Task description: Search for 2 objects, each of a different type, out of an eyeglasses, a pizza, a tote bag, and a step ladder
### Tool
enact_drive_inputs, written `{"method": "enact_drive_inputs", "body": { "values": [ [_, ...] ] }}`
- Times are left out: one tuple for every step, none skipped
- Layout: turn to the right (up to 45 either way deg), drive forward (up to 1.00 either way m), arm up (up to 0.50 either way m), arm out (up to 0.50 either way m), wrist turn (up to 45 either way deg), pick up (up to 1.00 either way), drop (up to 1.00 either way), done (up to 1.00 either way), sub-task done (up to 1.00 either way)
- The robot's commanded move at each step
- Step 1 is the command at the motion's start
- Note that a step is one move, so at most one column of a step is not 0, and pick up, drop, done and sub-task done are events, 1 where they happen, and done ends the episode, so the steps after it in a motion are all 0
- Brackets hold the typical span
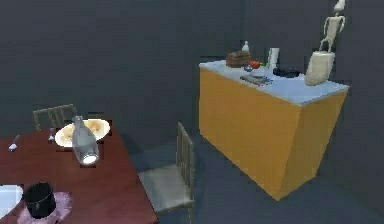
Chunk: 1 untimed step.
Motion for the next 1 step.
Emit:
{"method": "enact_drive_inputs", "body": {
  "values": [
    [-30.0,0.0,0.0,0.0,0.0,0.0,0.0,0.0,0.0]
  ]
}}
